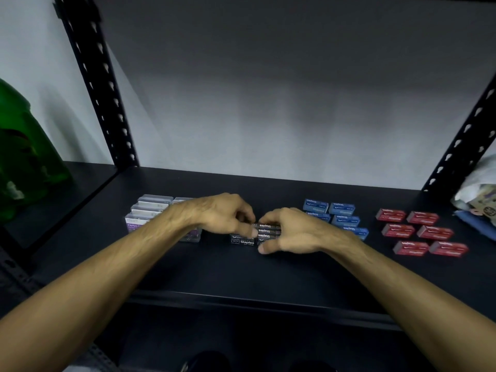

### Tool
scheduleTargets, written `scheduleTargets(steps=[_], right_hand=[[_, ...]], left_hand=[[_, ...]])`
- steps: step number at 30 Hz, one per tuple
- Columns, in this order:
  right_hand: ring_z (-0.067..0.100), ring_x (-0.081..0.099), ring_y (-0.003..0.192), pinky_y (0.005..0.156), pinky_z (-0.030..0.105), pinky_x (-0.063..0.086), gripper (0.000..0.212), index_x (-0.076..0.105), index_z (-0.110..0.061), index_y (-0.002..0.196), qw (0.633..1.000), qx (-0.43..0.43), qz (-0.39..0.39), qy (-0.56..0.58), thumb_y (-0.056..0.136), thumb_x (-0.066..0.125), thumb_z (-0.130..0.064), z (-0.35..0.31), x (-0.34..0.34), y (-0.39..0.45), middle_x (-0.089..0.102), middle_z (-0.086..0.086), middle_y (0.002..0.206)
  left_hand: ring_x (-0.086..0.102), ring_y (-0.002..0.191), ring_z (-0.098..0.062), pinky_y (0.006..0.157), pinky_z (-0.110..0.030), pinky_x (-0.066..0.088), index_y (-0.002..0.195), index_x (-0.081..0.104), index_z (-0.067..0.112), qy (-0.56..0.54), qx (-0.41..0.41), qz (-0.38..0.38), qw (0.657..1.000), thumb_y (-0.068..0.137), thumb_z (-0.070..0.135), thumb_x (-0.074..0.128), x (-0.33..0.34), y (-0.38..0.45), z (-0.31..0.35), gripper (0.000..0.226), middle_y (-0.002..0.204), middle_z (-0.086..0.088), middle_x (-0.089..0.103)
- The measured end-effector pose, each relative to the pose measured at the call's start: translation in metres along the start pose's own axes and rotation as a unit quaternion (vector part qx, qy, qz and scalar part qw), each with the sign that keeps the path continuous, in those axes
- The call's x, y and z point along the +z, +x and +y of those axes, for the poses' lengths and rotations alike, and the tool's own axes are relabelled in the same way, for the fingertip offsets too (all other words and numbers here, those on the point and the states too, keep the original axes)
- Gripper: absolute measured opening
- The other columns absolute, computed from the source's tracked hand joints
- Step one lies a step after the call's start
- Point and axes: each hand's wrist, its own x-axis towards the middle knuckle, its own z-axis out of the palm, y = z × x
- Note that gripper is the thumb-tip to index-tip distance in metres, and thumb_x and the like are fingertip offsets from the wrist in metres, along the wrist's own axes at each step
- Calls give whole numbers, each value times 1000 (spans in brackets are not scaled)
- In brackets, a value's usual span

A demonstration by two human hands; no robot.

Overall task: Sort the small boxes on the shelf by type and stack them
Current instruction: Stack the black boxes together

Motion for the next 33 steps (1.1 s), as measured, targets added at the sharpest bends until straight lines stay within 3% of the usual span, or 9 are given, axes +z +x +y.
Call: scheduleTargets(steps=[5, 22, 25, 28, 33], right_hand=[[7, 57, 81, 65, 22, 45, 38, 64, -24, 113, 999, -23, 35, -35, 78, 79, -30, 1, 9, -1, 57, -11, 95], [6, 55, 80, 61, 18, 38, 40, 63, -23, 117, 998, -19, 39, -43, 81, 77, -28, -4, 10, 7, 55, -9, 98], [12, 54, 96, 72, 21, 41, 58, 54, -23, 131, 998, -19, 46, -49, 79, 78, -35, -2, 10, 4, 51, -7, 109], [14, 50, 114, 90, 26, 43, 78, 41, -20, 145, 997, -7, 64, -44, 80, 76, -43, 6, 0, -5, 48, -3, 127], [12, 53, 115, 95, 28, 44, 56, 52, -23, 137, 991, 12, 128, -40, 87, 68, -42, 32, -29, -32, 54, -4, 124]], left_hand=[[63, 86, -12, 80, -31, 53, 117, 62, 32, 51, -14, 14, 998, 76, 44, 79, 12, 0, 4, 46, 94, 12, 64], [62, 90, -15, 81, -32, 53, 122, 60, 28, 60, -23, 35, 997, 78, 40, 78, 12, -4, 3, 49, 102, 8, 65], [60, 99, -13, 87, -32, 51, 133, 51, 33, 74, -23, 33, 996, 73, 53, 78, 8, -5, 2, 69, 111, 10, 61], [55, 114, -13, 95, -34, 49, 141, 44, 34, 83, -9, 93, 992, 73, 67, 70, 1, -8, 9, 80, 125, 7, 55], [59, 102, -7, 88, -28, 49, 131, 57, 28, 37, 59, 179, 981, 89, 52, 61, 1, 3, 41, 49, 120, 4, 62]])
